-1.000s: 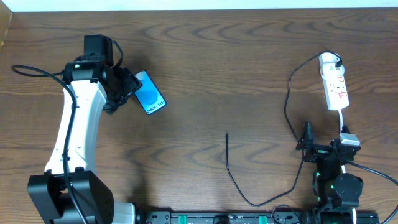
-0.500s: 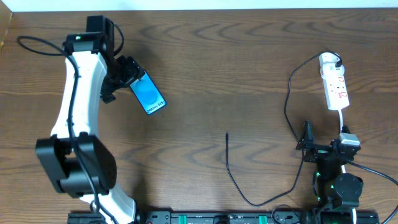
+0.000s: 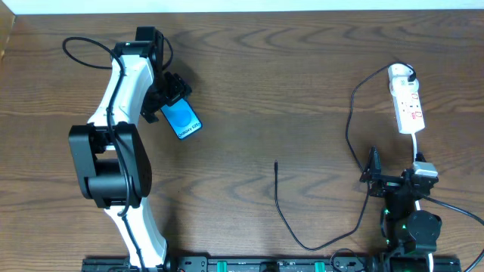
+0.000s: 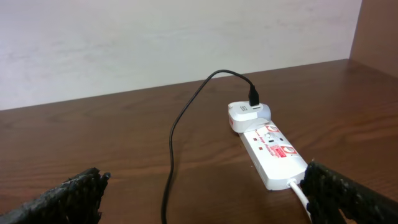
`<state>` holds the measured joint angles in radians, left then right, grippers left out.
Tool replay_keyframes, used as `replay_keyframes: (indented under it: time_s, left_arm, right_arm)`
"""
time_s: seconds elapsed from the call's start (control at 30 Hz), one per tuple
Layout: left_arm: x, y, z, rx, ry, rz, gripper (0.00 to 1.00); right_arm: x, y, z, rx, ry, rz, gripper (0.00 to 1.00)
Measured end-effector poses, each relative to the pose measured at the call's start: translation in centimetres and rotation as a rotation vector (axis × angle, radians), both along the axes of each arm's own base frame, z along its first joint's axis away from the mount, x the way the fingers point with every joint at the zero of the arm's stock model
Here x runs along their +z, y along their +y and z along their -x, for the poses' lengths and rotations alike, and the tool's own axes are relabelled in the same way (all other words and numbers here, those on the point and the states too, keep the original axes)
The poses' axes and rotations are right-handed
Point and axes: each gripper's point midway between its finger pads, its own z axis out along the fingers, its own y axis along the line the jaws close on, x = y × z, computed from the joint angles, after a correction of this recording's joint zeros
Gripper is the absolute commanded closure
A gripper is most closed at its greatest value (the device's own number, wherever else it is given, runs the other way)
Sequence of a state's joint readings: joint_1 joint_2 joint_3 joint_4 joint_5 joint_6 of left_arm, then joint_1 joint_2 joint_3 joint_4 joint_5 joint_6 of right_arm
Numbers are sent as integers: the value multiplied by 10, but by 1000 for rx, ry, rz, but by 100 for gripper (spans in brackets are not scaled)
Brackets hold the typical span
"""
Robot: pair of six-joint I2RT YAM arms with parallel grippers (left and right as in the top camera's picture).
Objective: Plug charger to phone and switch on socket
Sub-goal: 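Lower the left gripper onto the phone and close on it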
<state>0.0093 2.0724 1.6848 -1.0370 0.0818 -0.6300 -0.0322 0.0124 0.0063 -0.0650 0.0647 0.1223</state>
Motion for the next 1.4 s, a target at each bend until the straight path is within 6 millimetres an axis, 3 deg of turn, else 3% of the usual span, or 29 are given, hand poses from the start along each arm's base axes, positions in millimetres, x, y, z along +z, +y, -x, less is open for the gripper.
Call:
replay_keyframes:
  time_s: [0.47,0.93,1.4]
  left_arm:
    - [-7,2,-14,3,-44,-10,9]
    - [-25,2,-5,3,-6,-9,10]
    - [-25,-8,-15,-73,-46,-13,10]
  right_arm:
    - [0,0,0,0,0,0,1]
    - [0,0,0,0,0,0,1]
    - [0,0,0,0,0,0,1]
